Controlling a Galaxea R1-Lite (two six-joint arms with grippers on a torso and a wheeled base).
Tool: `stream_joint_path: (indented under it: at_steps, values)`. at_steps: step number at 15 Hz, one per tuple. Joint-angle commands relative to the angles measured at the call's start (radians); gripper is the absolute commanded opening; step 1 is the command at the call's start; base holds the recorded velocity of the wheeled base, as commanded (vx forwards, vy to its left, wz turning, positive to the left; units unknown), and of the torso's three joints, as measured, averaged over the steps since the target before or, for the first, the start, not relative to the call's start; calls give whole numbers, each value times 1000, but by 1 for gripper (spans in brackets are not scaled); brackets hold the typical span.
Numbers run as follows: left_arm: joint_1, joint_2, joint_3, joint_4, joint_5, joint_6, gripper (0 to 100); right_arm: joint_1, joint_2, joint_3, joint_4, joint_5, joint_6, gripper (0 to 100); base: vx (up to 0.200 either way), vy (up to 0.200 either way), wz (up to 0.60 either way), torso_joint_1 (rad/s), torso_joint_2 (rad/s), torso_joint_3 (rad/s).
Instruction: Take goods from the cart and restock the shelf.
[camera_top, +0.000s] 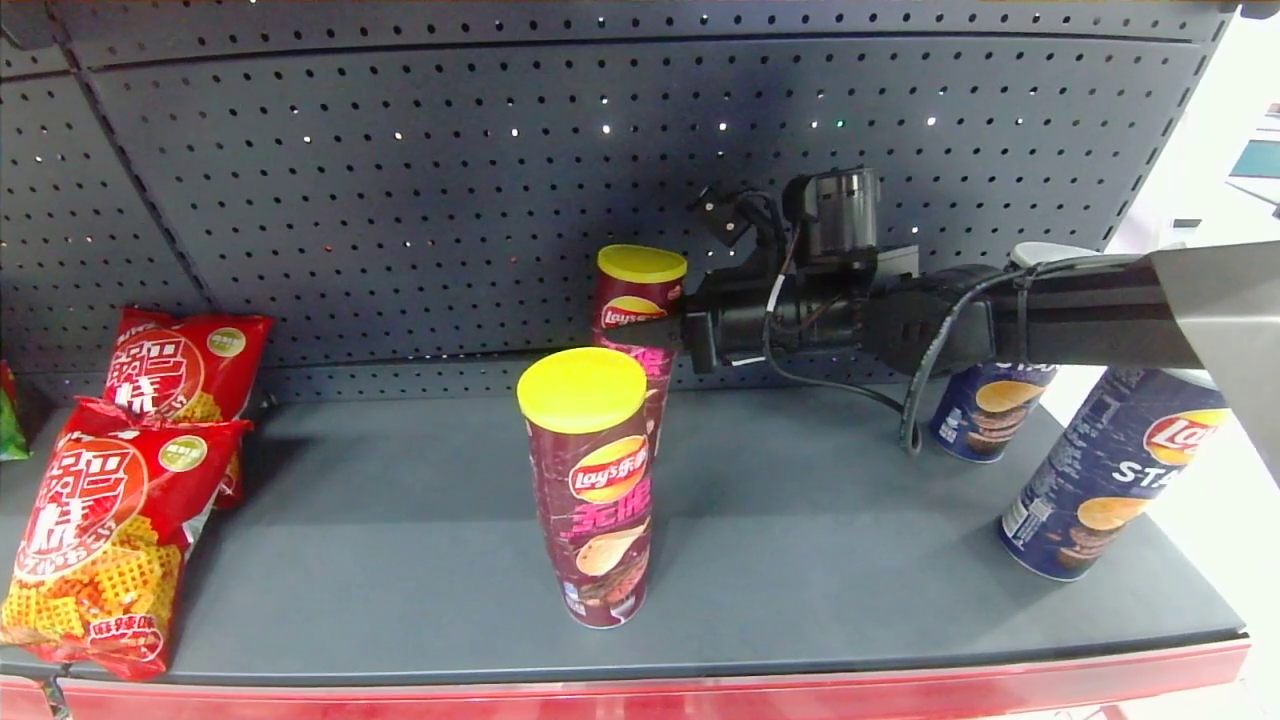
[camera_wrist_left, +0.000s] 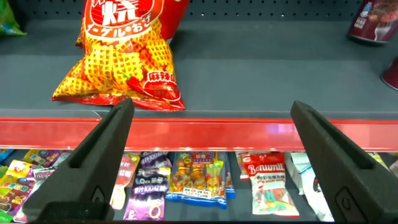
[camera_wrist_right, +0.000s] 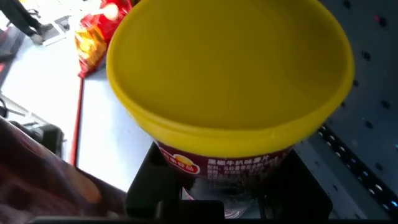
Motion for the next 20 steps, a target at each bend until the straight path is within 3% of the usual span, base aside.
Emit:
stream_joint_path:
  at_steps: [1, 7, 8, 20]
  values:
    - [-1, 1, 0, 0, 0, 0, 100, -4, -4, 14, 1, 6, -6, 0, 0, 0, 0, 0, 0, 0]
    - [0, 1, 0, 0, 0, 0, 100, -1, -6, 14, 6, 20, -32, 0, 0, 0, 0, 0, 0, 0]
    - [0, 1, 0, -1, 0, 0, 100, -1, -6, 13, 36, 21, -55, 100, 0, 0, 0, 0, 0, 0]
    - [0, 1, 0, 0, 0, 0, 100, -48, -36, 13, 59, 18, -65, 100, 0, 0, 0, 0, 0, 0]
